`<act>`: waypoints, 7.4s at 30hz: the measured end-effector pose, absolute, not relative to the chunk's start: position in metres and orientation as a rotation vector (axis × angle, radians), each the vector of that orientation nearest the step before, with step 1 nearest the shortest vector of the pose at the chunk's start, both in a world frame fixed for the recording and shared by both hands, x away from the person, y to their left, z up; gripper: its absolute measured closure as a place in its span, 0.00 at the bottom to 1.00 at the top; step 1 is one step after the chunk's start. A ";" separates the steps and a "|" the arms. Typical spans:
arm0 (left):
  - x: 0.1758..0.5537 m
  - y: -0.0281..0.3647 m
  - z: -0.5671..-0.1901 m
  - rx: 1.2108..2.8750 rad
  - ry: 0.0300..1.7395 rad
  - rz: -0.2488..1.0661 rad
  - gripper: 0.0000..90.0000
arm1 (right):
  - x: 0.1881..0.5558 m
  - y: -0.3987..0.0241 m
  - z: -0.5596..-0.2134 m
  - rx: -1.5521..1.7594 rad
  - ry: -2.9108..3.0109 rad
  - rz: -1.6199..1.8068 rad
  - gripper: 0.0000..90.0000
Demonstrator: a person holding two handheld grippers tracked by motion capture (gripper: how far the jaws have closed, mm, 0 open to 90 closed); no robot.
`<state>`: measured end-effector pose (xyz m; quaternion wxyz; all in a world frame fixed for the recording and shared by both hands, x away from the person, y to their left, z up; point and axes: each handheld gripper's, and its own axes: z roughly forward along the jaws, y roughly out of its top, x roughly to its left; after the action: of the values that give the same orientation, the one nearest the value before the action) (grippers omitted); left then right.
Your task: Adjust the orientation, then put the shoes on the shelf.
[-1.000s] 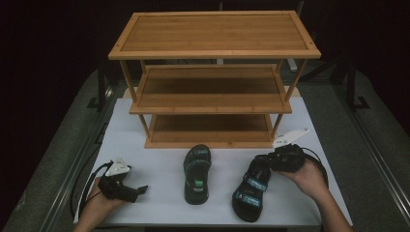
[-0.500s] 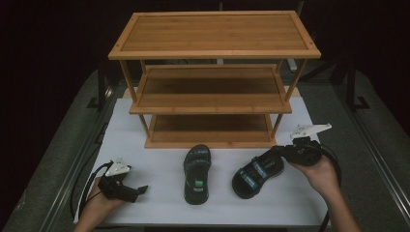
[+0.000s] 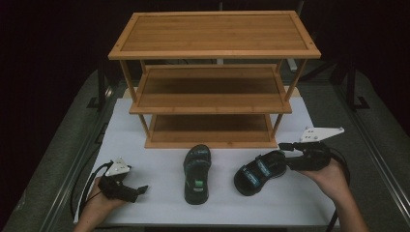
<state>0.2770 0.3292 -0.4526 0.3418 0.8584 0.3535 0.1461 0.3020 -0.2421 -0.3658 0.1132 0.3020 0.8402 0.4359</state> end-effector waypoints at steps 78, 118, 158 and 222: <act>0.277 0.329 -0.452 2.238 0.918 0.376 0.00 | 0.248 -0.239 -0.425 0.734 2.712 1.338 0.99; 0.278 0.329 -0.453 2.233 0.919 0.375 0.00 | 0.317 -0.200 -0.392 0.773 2.686 1.401 0.76; 0.279 0.327 -0.446 2.199 0.879 0.337 0.09 | 0.334 -0.117 -0.395 0.649 2.708 1.429 0.60; 0.332 0.177 -0.376 2.156 0.464 0.275 0.78 | 0.335 -0.121 -0.386 0.748 2.544 1.417 0.77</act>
<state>0.3316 0.1773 -0.3764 0.4434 0.8695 0.1872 0.1110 0.3354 -0.1215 -0.3861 0.0676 0.2484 0.8442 0.4702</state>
